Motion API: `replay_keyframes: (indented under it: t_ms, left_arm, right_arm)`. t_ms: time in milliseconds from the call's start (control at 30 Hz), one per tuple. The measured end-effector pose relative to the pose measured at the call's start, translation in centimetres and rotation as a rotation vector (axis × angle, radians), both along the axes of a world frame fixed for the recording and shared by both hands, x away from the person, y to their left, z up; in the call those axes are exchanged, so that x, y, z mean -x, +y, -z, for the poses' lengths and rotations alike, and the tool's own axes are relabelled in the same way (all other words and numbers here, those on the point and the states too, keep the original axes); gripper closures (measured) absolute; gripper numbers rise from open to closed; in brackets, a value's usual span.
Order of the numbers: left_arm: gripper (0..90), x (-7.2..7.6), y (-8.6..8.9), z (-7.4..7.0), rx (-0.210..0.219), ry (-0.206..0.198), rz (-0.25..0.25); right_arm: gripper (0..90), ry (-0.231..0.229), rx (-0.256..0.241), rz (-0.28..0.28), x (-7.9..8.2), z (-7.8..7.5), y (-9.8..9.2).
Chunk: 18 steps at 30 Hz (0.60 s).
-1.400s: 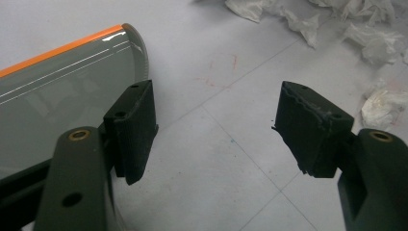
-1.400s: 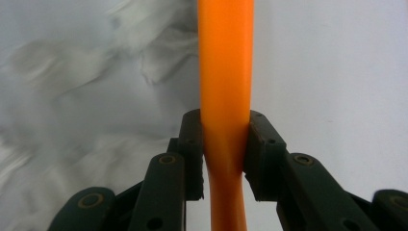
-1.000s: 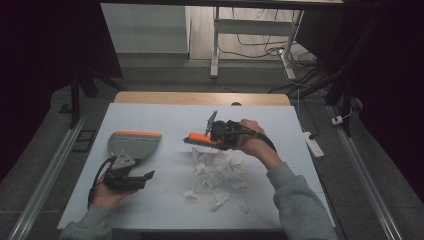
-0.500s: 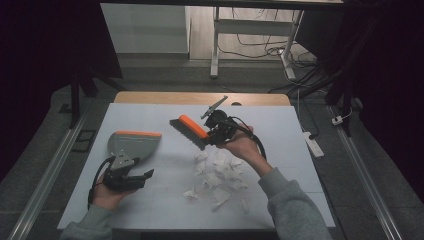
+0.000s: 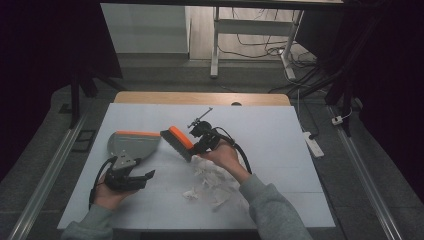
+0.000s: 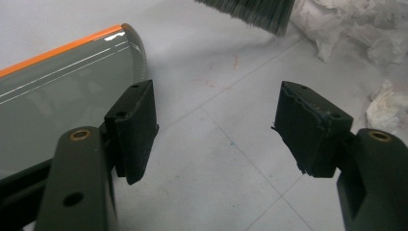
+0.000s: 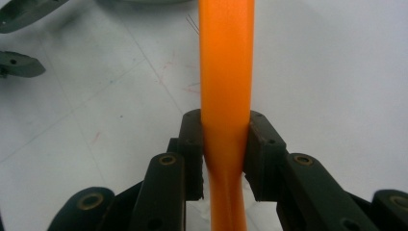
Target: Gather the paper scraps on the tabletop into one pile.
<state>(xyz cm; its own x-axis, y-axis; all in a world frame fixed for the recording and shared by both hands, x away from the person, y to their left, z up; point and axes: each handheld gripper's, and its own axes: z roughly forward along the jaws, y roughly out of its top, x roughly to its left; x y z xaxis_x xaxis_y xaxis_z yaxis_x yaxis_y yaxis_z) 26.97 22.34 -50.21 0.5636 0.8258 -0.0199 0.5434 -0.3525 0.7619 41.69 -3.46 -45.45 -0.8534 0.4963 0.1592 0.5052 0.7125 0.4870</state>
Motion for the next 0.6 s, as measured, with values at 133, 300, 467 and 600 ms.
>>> replay_keyframes:
  t_ms: [133, 300, 467, 600]
  left_arm:
    - [32.4, 0.0, 0.0, 0.0, 0.007, -0.001, -0.004]
    - [32.4, 0.1, 0.0, 0.0, 0.006, -0.004, 0.001]
    - [32.4, 0.0, 0.0, 0.1, 0.007, 0.001, 0.0]
    - [32.4, 0.0, -0.2, 0.2, -0.002, 0.004, 0.006]
  right_arm:
    - [71.6, 0.073, -0.028, 0.0, 0.7, 0.6, 0.1]
    - [71.7, 0.069, 0.033, 0.07, 0.1, 1.1, -1.6]
    - [71.7, 0.02, 0.088, 0.136, 0.2, 0.4, -4.8]
    - [71.7, 0.016, 0.048, 0.152, 0.6, -1.0, -6.8]
